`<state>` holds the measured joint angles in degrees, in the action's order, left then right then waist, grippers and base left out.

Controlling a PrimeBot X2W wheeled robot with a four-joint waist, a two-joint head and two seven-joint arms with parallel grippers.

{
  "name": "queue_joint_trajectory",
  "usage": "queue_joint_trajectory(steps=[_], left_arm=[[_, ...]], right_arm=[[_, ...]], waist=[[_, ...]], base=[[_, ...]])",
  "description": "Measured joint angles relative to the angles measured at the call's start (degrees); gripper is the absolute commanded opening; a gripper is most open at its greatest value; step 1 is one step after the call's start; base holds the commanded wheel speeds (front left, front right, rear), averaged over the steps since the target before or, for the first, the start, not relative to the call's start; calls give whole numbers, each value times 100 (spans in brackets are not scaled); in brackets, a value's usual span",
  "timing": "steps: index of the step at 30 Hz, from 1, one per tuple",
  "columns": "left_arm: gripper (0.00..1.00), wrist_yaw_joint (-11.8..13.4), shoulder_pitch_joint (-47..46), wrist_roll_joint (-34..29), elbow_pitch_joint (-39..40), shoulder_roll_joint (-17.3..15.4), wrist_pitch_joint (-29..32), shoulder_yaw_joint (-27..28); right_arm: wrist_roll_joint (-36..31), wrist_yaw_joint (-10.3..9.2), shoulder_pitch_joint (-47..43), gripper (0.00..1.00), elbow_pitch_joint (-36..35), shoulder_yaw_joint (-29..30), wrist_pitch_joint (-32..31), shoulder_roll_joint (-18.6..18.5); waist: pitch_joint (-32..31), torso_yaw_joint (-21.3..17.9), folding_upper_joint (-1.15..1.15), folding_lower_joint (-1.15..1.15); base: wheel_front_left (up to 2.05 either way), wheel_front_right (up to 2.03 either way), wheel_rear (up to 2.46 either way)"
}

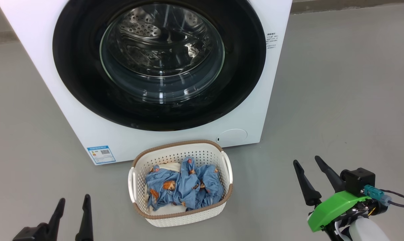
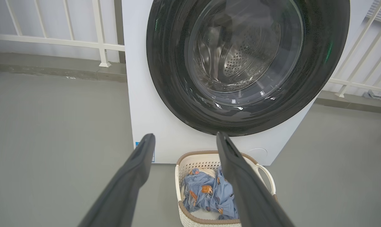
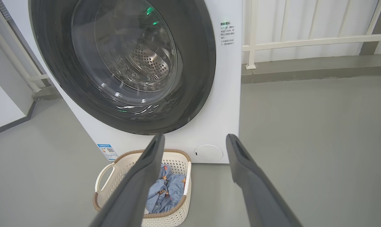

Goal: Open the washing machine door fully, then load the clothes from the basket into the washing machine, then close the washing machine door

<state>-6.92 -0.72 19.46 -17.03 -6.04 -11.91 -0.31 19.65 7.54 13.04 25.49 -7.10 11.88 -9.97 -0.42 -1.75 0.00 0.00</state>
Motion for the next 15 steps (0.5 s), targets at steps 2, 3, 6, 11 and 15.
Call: queue_joint_trajectory(steps=[2,3,6,11,15], left_arm=[[100,-40,1,-127,-13,2,-37,20],[100,-40,1,-213,-23,5,-58,36],[100,-40,1,-423,-41,10,-107,92],[100,-40,0,-757,-65,44,-187,194],[100,-40,-1,-1011,-94,75,-237,279]], right_arm=[[-149,0,25,100,14,-14,42,-7],[-213,0,48,100,21,-24,58,-15],[-387,0,138,100,34,-44,118,-49],[-681,0,145,100,36,22,185,-54],[-933,0,162,100,114,103,241,-40]], waist=[[0,-4,0,0],[0,-5,0,0],[3,-9,0,0],[-5,-10,0,0],[-18,-4,0,0]], base=[[0,0,0],[0,0,0],[0,0,0],[0,0,0],[0,0,0]])
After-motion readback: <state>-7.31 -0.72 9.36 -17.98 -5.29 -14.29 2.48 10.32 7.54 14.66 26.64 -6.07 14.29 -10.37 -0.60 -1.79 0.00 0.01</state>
